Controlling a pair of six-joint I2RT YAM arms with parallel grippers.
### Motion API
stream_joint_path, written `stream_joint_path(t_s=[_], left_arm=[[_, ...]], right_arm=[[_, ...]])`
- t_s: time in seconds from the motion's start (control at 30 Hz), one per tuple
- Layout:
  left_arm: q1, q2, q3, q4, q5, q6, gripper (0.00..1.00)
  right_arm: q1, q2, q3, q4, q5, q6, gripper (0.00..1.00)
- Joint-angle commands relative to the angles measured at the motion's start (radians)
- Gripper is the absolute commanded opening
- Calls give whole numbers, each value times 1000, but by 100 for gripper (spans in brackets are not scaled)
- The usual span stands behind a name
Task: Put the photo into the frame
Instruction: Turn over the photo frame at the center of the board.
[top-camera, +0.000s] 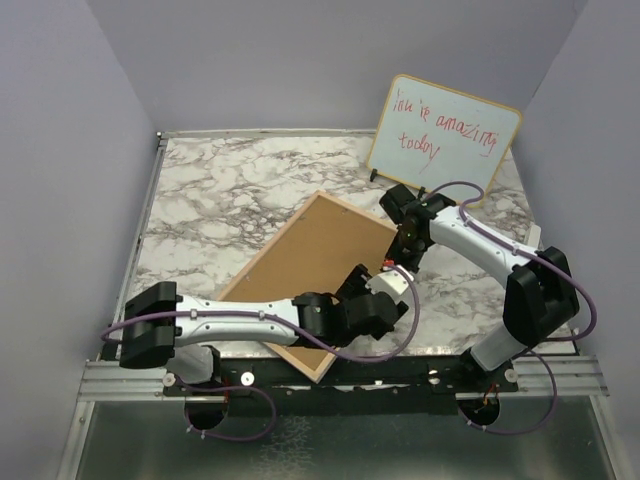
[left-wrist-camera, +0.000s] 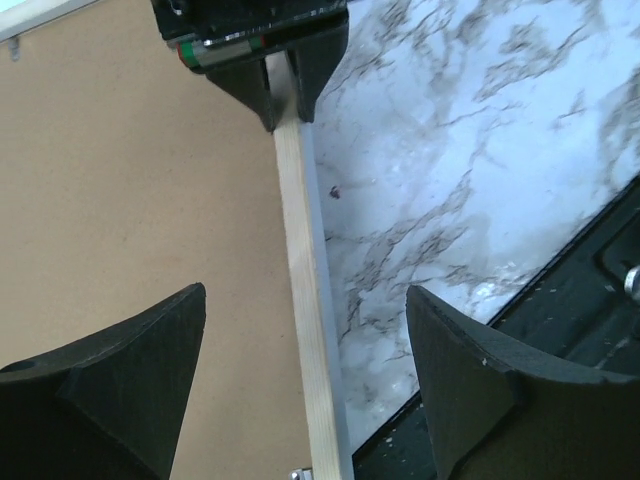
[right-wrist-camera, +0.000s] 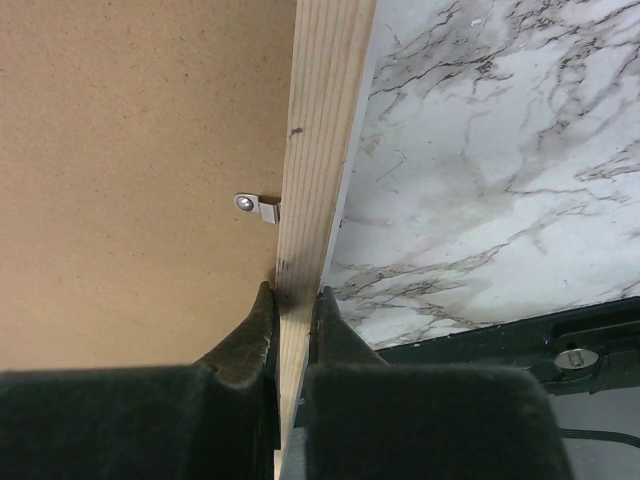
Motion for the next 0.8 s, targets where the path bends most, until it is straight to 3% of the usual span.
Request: stream_joint_path(t_s=[0.0, 0.17, 0.4, 0.6, 0.77], left_arm=[[-68, 86, 72, -123, -226, -1, 82], [-131, 209, 141, -241, -385, -23, 82], [-150, 338, 215, -349, -460, -70, 80], [-150, 491, 370, -521, -622, -100, 69], [-145, 587, 446, -620, -657, -145, 61]], right_arm=[[-11, 3, 51, -11, -86, -22, 0], [-25, 5, 72, -23, -100, -32, 0], [-40, -4, 93, -42, -123, -45, 0], [-45, -26, 89, -42, -162, -47, 0], [-48, -43, 95, -49, -180, -51, 0]])
